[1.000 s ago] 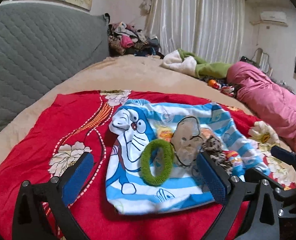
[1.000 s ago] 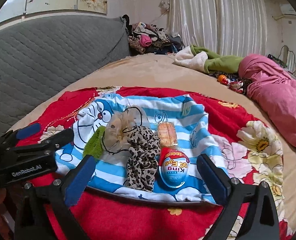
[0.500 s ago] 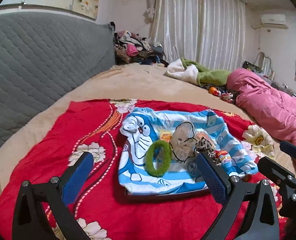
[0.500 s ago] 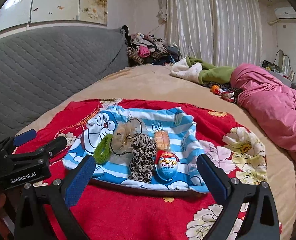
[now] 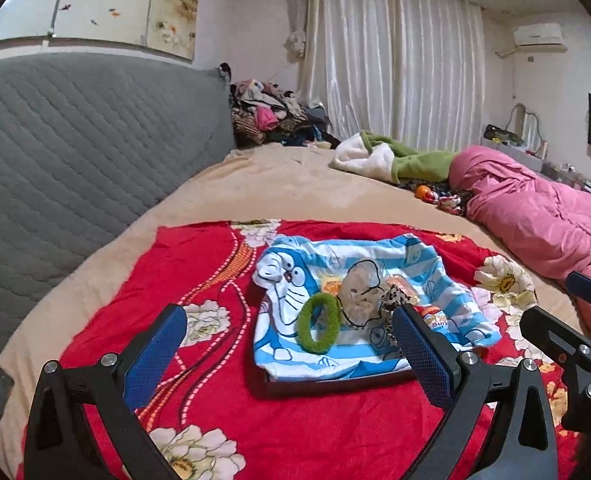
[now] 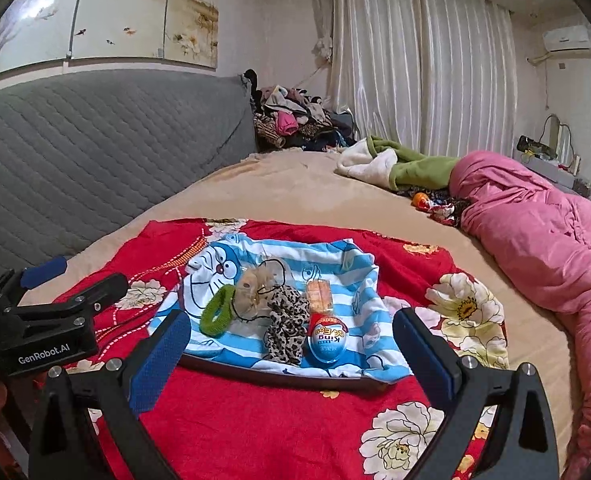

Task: Organize objects
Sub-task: 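Withdraw both open tools back from the tray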

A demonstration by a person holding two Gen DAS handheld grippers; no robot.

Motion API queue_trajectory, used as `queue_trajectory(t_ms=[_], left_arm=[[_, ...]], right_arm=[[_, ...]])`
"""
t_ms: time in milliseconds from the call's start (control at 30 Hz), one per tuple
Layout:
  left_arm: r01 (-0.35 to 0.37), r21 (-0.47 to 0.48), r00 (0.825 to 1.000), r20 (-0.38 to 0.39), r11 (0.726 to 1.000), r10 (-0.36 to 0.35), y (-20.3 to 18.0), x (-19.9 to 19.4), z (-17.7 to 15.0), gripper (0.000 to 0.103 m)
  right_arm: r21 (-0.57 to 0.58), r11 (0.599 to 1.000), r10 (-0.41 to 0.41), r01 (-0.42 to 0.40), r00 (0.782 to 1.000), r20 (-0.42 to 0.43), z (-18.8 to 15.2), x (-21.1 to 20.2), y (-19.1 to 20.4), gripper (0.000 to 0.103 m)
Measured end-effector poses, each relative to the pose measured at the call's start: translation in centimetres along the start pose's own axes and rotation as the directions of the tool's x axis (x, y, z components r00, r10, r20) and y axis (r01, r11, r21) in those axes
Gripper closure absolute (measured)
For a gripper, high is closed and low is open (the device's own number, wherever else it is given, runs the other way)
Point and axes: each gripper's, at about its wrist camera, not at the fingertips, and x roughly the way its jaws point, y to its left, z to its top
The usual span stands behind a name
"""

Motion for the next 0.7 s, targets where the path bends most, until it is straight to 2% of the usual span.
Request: queue_trajectory(t_ms=[233,600,700], left_arm=[[-0.02,-0.009,0.999,0.024,1.0,0.021,0.3,-2.5,0.6,0.001],[-0.011,-0.008,0.998,0.063,1.0,0.012,0.7,-5.9,1.3,0.001],[-0.031,0.003,0.996,0.081,1.0,0.031,0.7,-7.0,1.3,0.001]], right_arm=[[-0.011,1.0,0.0,0.0,1.0,0.022,0.3,-2.2,0.9,0.001],[-0.016,1.0,-0.003,0.004,0.998,0.067,1.1,-5.6,1.7,0.001],[-0.019,1.0,-0.006,0.007,0.997,0.079,1.2,-6.5,1.8,0.001]])
